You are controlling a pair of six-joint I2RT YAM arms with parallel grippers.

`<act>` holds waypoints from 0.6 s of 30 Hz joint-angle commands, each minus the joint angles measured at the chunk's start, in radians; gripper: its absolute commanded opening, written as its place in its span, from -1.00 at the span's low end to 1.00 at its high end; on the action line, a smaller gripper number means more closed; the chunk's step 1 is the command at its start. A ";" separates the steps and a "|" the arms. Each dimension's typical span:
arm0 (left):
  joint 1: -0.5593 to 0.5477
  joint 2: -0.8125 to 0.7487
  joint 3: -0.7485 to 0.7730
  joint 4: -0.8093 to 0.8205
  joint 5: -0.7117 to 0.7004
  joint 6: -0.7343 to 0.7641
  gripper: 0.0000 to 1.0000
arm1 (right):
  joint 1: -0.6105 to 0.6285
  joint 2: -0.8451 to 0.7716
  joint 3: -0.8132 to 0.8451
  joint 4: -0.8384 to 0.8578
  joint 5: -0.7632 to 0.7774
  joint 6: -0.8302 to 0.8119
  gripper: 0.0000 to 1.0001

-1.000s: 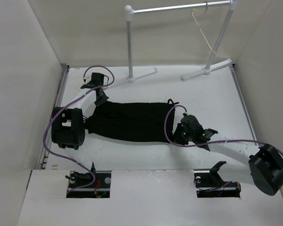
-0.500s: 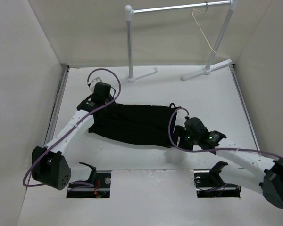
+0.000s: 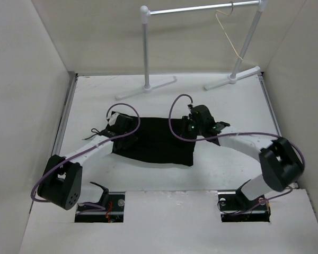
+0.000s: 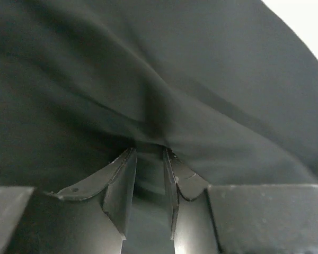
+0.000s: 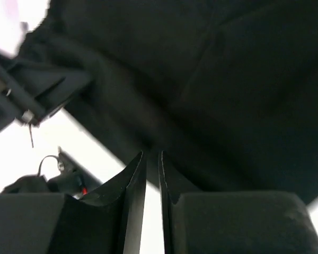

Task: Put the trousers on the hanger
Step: Fold the trousers at the center of the board.

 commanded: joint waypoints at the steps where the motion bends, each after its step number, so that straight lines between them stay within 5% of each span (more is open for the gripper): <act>1: 0.076 -0.043 -0.117 0.046 -0.013 -0.019 -0.50 | -0.043 0.169 0.023 0.181 -0.034 0.018 -0.61; 11: 0.182 -0.244 -0.199 -0.020 0.040 0.001 -0.41 | -0.145 0.415 0.112 0.287 -0.049 0.094 -0.62; 18: 0.113 -0.284 -0.013 -0.126 0.047 0.003 -0.32 | -0.135 0.115 0.035 0.236 -0.080 0.088 0.35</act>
